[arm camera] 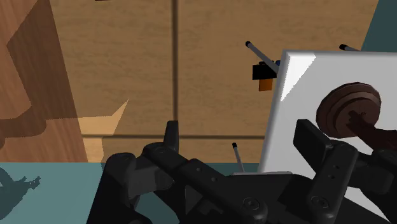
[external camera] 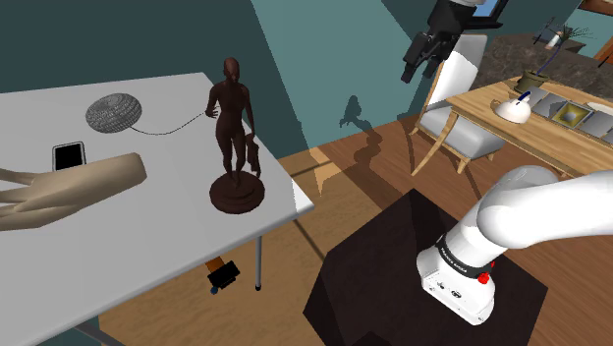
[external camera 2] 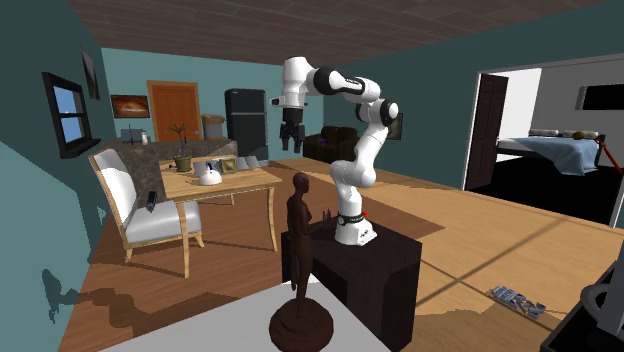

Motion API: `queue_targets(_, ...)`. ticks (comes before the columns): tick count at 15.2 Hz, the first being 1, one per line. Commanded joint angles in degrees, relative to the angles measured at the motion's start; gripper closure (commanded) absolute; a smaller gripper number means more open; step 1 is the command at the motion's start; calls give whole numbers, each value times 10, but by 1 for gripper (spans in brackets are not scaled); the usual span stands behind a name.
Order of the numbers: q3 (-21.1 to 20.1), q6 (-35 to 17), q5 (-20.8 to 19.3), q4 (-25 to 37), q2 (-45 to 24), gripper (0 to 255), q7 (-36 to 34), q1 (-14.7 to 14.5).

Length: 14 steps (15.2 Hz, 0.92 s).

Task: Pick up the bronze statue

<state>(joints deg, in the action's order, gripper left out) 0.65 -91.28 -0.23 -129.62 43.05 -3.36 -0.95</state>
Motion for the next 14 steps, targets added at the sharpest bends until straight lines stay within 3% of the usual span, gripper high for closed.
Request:
queue_targets(1,0,0,0,0,0,0,0,0)
queue_targets(14,-34,-290,56,-97,-109,0,75,-84)
